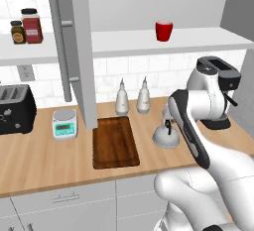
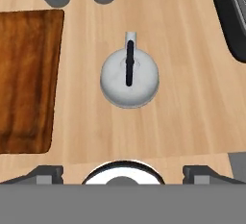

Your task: Pick the kettle from the counter and place it on the tray. Then pick the mug from the cabinet and place it on the tray. Then close the cabinet doors.

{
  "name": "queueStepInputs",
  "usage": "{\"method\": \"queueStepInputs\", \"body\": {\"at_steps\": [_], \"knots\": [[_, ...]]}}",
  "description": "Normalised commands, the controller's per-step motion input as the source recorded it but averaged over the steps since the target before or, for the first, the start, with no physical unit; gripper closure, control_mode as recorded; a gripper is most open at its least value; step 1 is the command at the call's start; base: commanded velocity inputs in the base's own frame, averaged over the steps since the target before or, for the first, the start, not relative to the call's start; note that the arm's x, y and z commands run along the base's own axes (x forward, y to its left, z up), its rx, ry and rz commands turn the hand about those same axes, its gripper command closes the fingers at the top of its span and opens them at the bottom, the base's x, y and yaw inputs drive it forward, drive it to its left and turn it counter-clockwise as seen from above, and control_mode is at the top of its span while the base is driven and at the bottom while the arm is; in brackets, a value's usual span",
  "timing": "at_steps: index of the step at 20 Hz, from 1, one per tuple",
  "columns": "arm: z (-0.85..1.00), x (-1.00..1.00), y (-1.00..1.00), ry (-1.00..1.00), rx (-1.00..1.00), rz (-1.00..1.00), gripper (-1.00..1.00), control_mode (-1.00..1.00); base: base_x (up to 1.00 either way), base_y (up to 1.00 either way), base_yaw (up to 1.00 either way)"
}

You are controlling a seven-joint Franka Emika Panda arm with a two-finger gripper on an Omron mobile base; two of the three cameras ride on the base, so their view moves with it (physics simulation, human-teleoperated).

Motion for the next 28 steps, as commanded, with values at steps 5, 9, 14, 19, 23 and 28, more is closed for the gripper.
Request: {"method": "queueStepInputs", "body": {"at_steps": [5,9,14,19,23,28], "knots": [[-0.32,0.31,-0.09,0.02,0.0,0.0,-1.0,-1.0,0.0,0.0,0.0],[-0.38,0.34,-0.03,0.05,0.0,0.0,-1.0,-1.0,0.0,0.0,0.0],[-0.32,0.37,-0.05,0.04,0.0,0.0,-1.0,-1.0,0.0,0.0,0.0],[-0.32,0.37,-0.07,0.04,0.0,0.0,-1.0,-1.0,0.0,0.0,0.0],[-0.31,0.39,-0.02,0.05,0.0,0.0,-1.0,-1.0,0.0,0.0,0.0],[-0.24,0.39,-0.04,0.01,0.0,0.0,-1.0,-1.0,0.0,0.0,0.0]]}}
